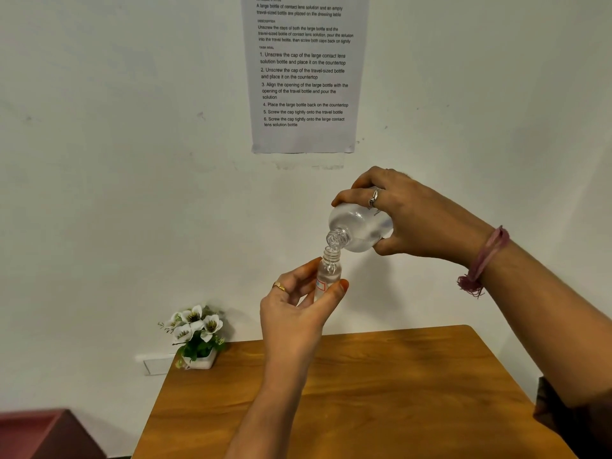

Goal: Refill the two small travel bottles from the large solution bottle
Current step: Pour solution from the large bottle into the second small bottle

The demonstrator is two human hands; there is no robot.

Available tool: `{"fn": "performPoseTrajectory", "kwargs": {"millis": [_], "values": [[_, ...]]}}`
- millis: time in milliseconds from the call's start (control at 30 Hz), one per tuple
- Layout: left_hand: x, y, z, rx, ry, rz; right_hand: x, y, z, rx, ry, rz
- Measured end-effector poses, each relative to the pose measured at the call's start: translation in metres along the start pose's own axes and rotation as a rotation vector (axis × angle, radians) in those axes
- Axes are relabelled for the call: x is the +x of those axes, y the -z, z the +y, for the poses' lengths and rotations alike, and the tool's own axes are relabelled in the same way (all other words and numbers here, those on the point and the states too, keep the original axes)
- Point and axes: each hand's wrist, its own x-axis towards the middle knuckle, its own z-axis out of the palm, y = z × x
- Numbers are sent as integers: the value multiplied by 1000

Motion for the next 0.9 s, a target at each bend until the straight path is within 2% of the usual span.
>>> {"fn": "performPoseTrajectory", "kwargs": {"millis": [900], "values": [[0,-1,-2,-3,9,8,0,-7,4,20,-3,-9]]}}
